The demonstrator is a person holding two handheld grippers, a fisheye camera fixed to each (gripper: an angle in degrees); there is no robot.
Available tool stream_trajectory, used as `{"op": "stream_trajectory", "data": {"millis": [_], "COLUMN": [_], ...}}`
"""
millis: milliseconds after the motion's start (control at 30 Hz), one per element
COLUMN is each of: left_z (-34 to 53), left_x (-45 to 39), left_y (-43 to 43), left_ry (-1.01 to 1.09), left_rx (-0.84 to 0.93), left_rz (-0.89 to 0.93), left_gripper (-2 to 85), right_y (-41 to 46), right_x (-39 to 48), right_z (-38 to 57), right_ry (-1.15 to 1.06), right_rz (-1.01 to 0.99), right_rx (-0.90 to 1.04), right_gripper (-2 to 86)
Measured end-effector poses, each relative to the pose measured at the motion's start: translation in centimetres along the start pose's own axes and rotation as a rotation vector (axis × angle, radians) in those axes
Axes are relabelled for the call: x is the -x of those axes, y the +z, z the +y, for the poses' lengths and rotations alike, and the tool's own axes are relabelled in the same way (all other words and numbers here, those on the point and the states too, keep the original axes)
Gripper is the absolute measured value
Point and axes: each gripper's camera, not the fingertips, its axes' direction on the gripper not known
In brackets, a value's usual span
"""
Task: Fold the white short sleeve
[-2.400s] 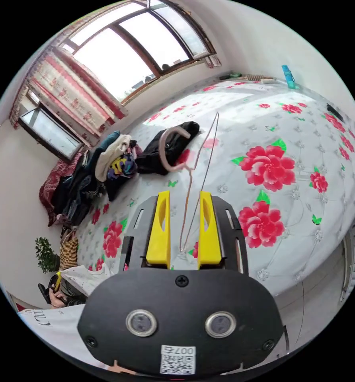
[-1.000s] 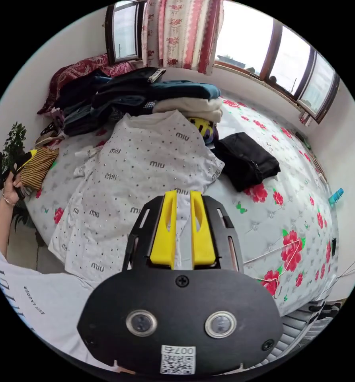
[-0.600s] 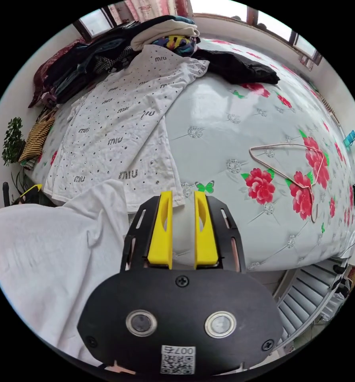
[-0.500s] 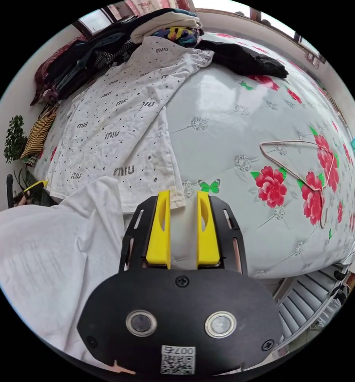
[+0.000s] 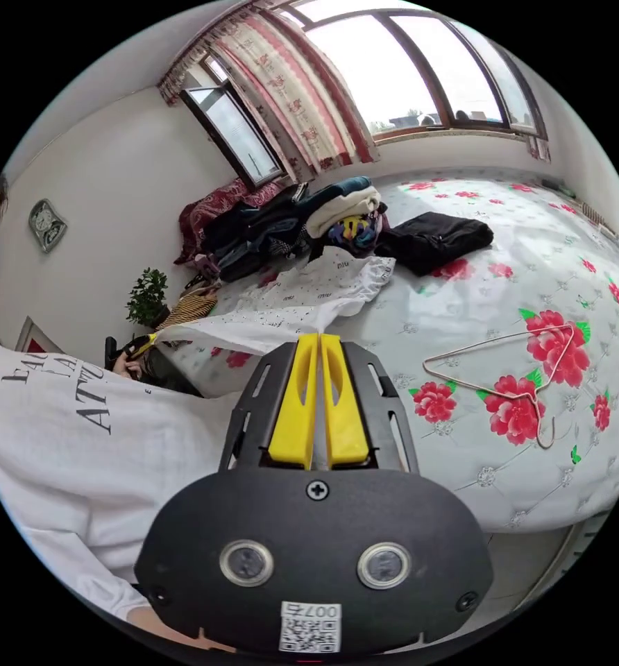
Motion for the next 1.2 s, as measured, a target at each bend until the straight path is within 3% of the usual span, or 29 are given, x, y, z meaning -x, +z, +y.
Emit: {"op": "stream_trajectory", "data": {"millis": [100,267,400,567,633,833,967,1200], "left_z": [2.2,2.9,-3.4,-17.9,-23.3,-25.1,-21.0,-8.9], "left_x": [1.2,3.6,5.3,-0.8,-5.6,-14.2,-13.1,-3.8], "left_y": [-3.0,-3.1,2.2,4.9,2.4,-8.3,-12.0,-10.5], "left_ry": [-0.100,-0.155,-0.182,-0.010,0.080,0.414,0.479,0.265], "left_rx": [-0.065,-0.024,0.038,-0.027,-0.125,-0.289,-0.316,-0.128], "left_rz": [0.070,0.010,0.045,0.132,0.233,0.323,0.378,0.238], "left_gripper": [-1.0,-1.0,-1.0,-1.0,-1.0,-1.0,-1.0,-1.0], "right_y": [-2.4,-0.8,2.5,-0.7,-6.4,-15.5,-16.7,-10.3], "right_x": [0.2,-1.3,-2.5,0.4,5.9,15.4,15.3,10.5], "right_z": [2.2,2.4,-5.0,-19.0,-23.3,-20.6,-15.3,-5.1], "right_ry": [0.038,0.159,0.197,0.141,-0.020,-0.353,-0.386,-0.229], "right_rz": [-0.110,-0.088,-0.047,-0.007,0.010,0.100,0.069,0.075], "right_rx": [-0.026,0.023,-0.007,-0.221,-0.410,-0.651,-0.624,-0.260], "right_gripper": [-0.3,-0.3,-0.3,-0.3,-0.3,-0.3,-0.3,-0.3]}}
